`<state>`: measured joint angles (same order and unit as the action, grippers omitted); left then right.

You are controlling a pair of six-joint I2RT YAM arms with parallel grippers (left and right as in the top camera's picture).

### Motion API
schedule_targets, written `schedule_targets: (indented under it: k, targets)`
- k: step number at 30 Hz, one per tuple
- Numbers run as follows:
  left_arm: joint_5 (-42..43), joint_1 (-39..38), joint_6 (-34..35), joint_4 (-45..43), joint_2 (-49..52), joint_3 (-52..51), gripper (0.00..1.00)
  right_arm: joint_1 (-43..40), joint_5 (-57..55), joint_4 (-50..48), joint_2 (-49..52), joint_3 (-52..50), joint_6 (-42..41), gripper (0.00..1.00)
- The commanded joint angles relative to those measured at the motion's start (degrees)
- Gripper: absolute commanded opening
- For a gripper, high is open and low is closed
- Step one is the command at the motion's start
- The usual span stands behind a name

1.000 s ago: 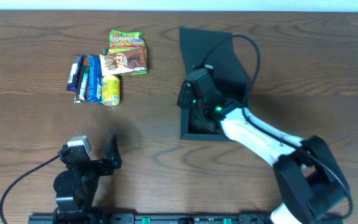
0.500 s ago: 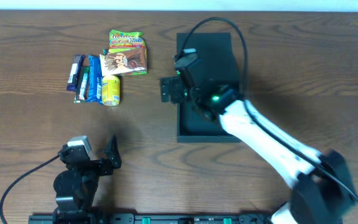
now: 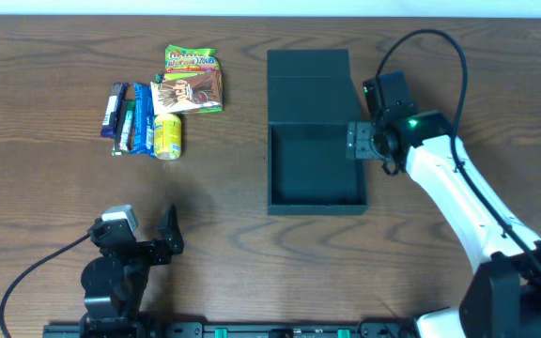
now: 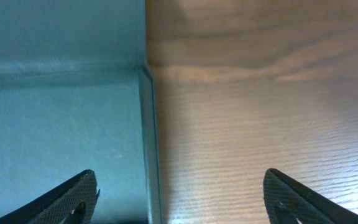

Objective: Pack container

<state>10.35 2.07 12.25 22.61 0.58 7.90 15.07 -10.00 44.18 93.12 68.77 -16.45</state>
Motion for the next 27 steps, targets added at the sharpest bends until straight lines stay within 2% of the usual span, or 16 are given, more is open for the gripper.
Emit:
schedule_targets:
  k: [1,4,7,8,10,13,14,21,27]
  targets:
    - [0.2,-0.2,0.6,0.3,-0.4,-1.2,0.95,0.0,4.8,-2.4,0.9,-3.0,3.9,0.90]
    - [0.2,-0.2,0.6,0.3,-0.4,-1.2,0.95,0.3,5.3,-5.1,1.7,-5.6,3.9,0.90]
    - [0.2,-0.2,0.6,0.3,-0.4,-1.2,0.95,0.2,7.8,-7.2,3.7,-7.3,3.9,0.84]
    - [0.2,-0.2,0.6,0.3,-0.4,-1.2,0.95,0.4,8.8,-7.7,4.5,-7.4,3.9,0.75]
    - [0.2,-0.2,0.6,0.3,-0.4,-1.2,0.95,1.2,10.1,-9.5,6.5,-7.4,3.7,0.35]
    - [0.2,-0.2,0.6,0.3,-0.4,-1.2,0.96,2.2,10.5,-11.4,7.6,-7.4,2.1,0.07]
    - [0.2,-0.2,0.6,0.3,-0.4,-1.2,0.96,2.8,10.5,-12.3,7.6,-7.4,0.7,0.02]
    - [0.2,-0.2,0.6,0.3,-0.4,-1.2,0.95,5.8,9.5,-16.7,7.6,-7.1,-2.8,0.02]
    - [0.2,-0.2,0.6,0.3,-0.4,-1.2,0.95,7.3,8.0,-18.6,7.6,-6.9,-10.0,0.01]
